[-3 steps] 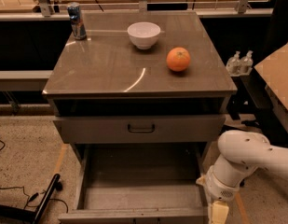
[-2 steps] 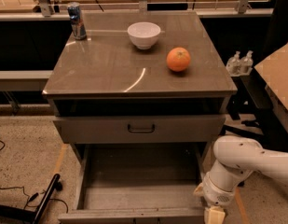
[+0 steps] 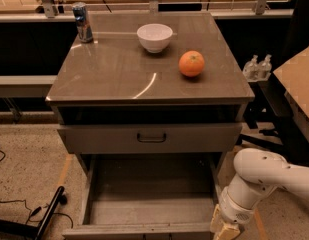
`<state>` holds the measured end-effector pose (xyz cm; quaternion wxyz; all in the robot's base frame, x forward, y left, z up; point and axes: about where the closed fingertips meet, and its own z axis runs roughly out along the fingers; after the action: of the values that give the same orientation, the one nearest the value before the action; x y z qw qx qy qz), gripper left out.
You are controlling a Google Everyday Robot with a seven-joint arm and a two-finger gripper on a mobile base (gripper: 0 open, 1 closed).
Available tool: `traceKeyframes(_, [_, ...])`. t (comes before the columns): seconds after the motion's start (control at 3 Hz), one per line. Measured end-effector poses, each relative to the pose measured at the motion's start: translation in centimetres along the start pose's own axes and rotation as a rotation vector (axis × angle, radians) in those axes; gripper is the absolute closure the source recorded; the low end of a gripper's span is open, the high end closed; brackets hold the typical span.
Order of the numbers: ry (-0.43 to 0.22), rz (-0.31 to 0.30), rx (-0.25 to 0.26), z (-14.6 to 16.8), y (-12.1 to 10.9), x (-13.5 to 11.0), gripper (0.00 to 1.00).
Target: Close middle drawer
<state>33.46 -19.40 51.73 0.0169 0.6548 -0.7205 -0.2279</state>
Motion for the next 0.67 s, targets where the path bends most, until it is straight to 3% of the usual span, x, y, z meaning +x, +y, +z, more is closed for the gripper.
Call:
traceKeyframes(0.33, [-0.003,-0.006,0.021,-0.8,0.3,-0.1,0.85])
traceKeyframes(0.67, [0.003,-0.02,0.018,0.9,0.3,0.2,1.0])
